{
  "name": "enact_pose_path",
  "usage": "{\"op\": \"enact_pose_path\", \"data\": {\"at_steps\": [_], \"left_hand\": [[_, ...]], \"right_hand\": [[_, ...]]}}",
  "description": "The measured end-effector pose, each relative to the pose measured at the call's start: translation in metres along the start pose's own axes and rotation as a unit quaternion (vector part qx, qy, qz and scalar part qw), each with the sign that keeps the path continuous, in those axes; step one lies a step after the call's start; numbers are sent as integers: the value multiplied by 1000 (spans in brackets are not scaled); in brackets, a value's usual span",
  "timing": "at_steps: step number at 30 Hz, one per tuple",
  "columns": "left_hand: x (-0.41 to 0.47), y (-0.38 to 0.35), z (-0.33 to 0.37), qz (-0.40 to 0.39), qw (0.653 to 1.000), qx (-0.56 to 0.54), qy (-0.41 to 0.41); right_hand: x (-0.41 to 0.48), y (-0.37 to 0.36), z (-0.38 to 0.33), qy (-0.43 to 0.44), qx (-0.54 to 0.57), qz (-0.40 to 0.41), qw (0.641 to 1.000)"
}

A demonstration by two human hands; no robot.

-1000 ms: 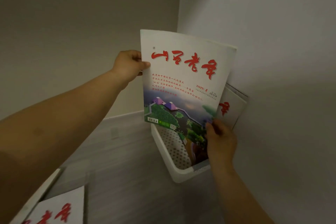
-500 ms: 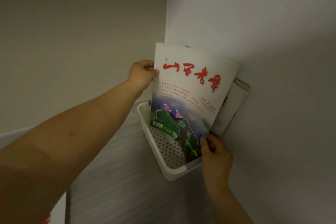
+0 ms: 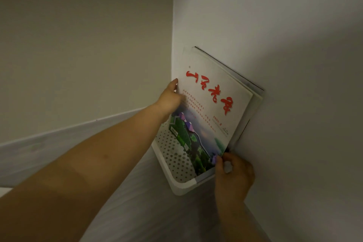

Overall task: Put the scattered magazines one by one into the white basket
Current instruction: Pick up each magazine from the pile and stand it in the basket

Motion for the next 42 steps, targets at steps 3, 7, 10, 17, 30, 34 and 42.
{"op": "enact_pose_path", "data": {"at_steps": [3,7,10,17,30,34,42], "left_hand": [[0,-10,4,-23,1000,-6,-4],[-7,-10,2,-24,1000,-1,0],[-17,-1,-6,-13,1000,15,11],[-79,60,-22,38,996,72,-35],[-347,284,-152,249,962,85,76],[-426,342,-197,344,920,126,143],[-555,410,-248,431,844,209,241]], "right_hand": [[1,1,4,-1,12,-7,1000],[3,1,10,-18,38,-34,999],[0,3,15,-51,75,-54,994],[-21,11,-3,-18,31,-77,996],[-219,-57,-141,223,61,-268,935],[-313,-86,-169,280,29,-380,881],[-474,-120,-176,399,-92,-532,741]]}}
Point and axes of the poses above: each hand's wrist, its own x-axis towards the middle knuckle, its own y-axis out of the back of the hand, z = x × y, the point moved 7 cm from there along x, towards the middle knuckle, and after that the axes turned 2 degrees about -y, right-handed, at the moved point
